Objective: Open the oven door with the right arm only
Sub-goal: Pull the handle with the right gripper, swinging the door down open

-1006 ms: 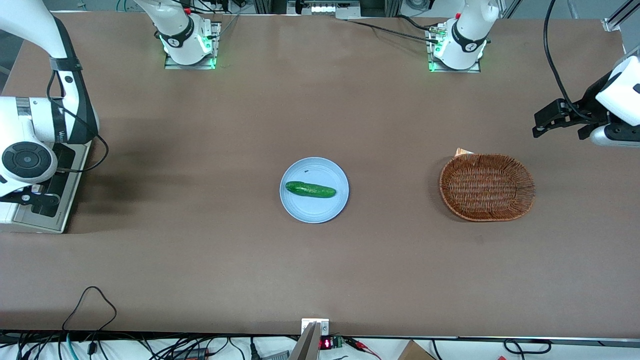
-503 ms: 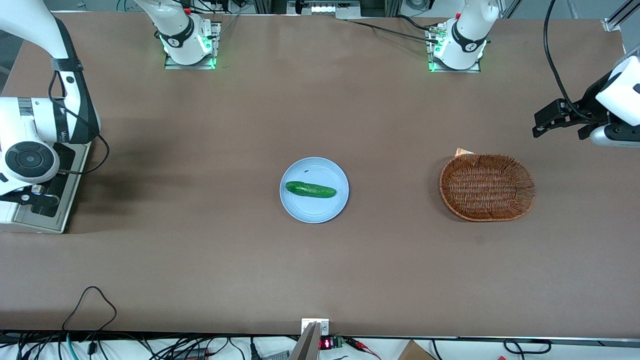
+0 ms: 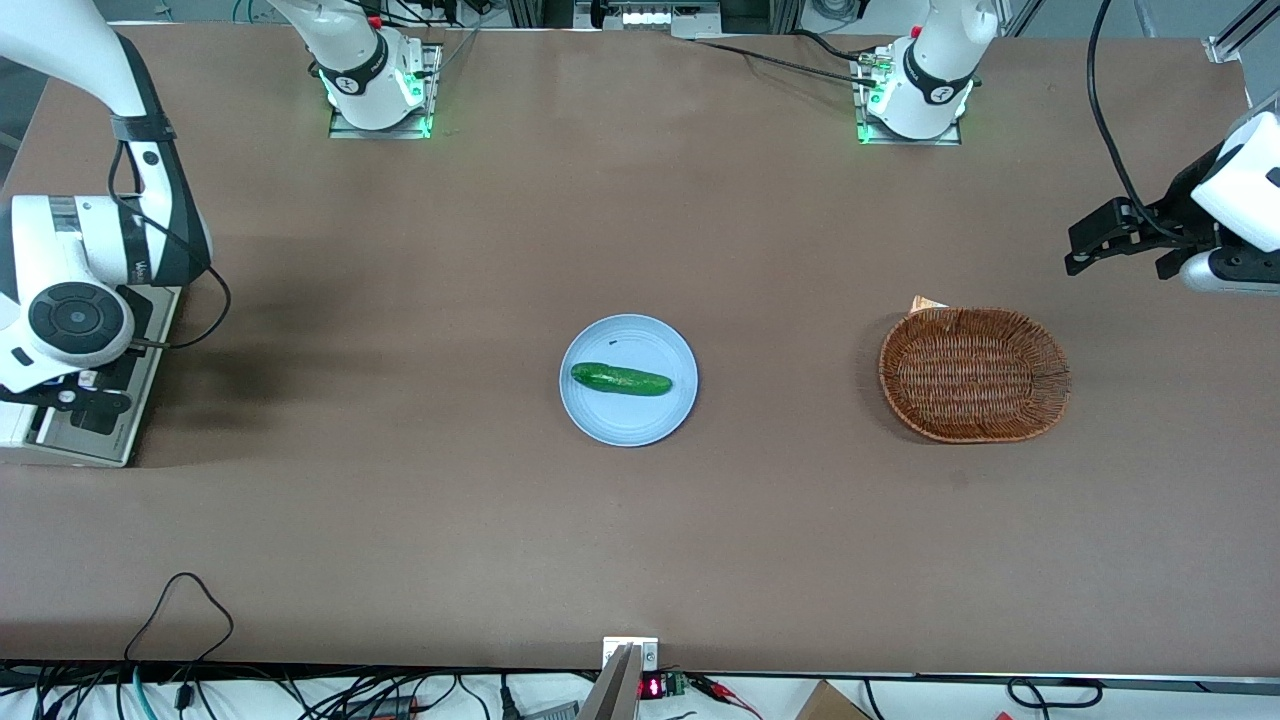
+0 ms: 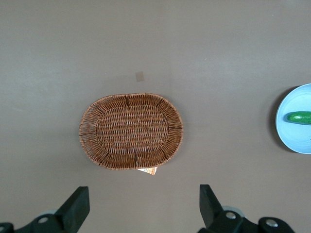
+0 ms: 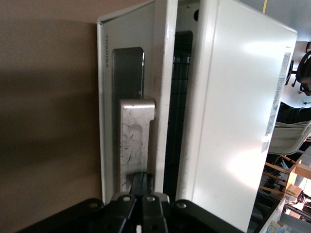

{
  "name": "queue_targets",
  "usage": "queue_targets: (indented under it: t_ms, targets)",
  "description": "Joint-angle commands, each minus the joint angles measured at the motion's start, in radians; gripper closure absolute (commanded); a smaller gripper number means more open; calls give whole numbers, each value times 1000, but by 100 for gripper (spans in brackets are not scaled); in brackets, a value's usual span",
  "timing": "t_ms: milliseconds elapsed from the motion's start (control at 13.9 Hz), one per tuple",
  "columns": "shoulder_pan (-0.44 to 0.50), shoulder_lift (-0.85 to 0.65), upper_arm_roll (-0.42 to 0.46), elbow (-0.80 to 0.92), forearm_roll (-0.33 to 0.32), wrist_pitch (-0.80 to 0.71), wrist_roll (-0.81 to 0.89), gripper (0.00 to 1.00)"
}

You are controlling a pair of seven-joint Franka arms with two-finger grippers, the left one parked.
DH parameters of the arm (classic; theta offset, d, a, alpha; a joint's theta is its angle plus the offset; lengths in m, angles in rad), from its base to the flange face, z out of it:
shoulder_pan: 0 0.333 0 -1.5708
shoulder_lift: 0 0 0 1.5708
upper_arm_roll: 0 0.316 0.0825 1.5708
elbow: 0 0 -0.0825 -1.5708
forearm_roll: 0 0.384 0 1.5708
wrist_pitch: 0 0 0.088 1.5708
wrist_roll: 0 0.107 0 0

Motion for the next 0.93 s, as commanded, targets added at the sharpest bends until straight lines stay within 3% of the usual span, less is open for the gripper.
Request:
queue_targets:
  t_ms: [0, 862]
  targets:
    - [-10, 48, 13, -21, 5, 91, 35, 100]
    - [-7, 94, 41, -27, 69, 158, 36, 100]
